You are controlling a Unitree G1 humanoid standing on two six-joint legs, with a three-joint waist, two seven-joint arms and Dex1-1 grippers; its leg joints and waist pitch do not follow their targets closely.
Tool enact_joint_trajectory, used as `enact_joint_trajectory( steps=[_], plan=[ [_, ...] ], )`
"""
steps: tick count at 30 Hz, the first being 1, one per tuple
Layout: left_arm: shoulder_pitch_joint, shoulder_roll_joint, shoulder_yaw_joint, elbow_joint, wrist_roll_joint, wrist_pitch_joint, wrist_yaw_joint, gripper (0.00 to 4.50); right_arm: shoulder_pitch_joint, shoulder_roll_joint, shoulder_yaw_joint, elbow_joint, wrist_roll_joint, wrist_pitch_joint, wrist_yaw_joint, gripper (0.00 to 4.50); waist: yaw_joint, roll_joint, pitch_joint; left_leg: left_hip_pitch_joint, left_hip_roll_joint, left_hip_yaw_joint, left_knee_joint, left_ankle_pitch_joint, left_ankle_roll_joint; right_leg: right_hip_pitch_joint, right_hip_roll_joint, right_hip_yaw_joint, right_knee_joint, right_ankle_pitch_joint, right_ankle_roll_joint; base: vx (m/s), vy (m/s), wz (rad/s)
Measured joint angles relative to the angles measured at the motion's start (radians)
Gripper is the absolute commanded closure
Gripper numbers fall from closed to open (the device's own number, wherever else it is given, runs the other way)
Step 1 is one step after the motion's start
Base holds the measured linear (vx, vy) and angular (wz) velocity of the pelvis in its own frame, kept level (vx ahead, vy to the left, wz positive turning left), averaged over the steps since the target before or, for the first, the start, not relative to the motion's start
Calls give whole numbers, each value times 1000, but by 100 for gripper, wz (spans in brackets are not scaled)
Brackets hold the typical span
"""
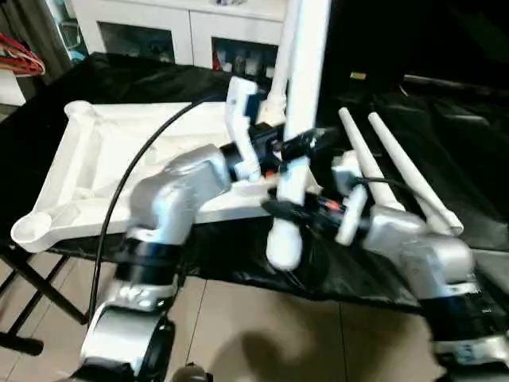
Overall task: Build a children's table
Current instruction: Rotate leg to tighten
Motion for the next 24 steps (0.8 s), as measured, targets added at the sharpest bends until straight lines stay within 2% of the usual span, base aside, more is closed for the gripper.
enact_joint_trajectory(
  steps=[3,4,8,10,13,15,23,24],
  plan=[
    [-10,-54,52,32,15,-8,138,165,0,38,-4,0,-11,-7,-63,264,0,0,0,0,0,0,0,0,0,0,0,0,0,0,0,0,0,0],
    [-16,-67,68,37,18,-9,179,191,0,48,-6,0,-14,-15,-82,264,1,0,0,-1,0,0,0,0,0,0,0,0,0,0,0,0,0,0],
    [-36,-141,143,43,6,-37,298,218,-4,88,-7,-2,-31,-24,-143,264,0,0,0,-1,0,0,0,1,1,0,0,0,-1,0,0,0,0,0],
    [-37,-156,151,40,-2,-33,319,242,-4,102,-5,-6,-40,-25,-162,264,1,0,0,-1,0,0,0,1,1,0,0,0,-1,0,0,0,0,0],
    [-37,-173,170,27,-20,-20,336,246,-3,114,-3,-12,-45,-25,-181,264,1,0,0,-1,0,0,0,1,1,0,0,0,-1,0,0,0,0,0],
    [-36,-174,181,24,-36,-17,341,267,-3,115,-2,-19,-49,-25,-183,264,1,0,0,-1,0,0,0,1,1,0,0,0,-1,0,0,0,0,0],
    [-35,-175,207,16,-78,-6,325,275,-3,98,12,-37,-77,-45,-187,264,1,0,0,-1,0,0,-1,0,0,0,0,0,-2,0,1,0,0,0],
    [-34,-175,207,10,-79,-2,318,275,-3,93,12,-40,-77,-45,-182,208,1,0,0,-1,0,0,-1,0,0,0,0,0,-2,0,1,0,0,0]
  ],
)
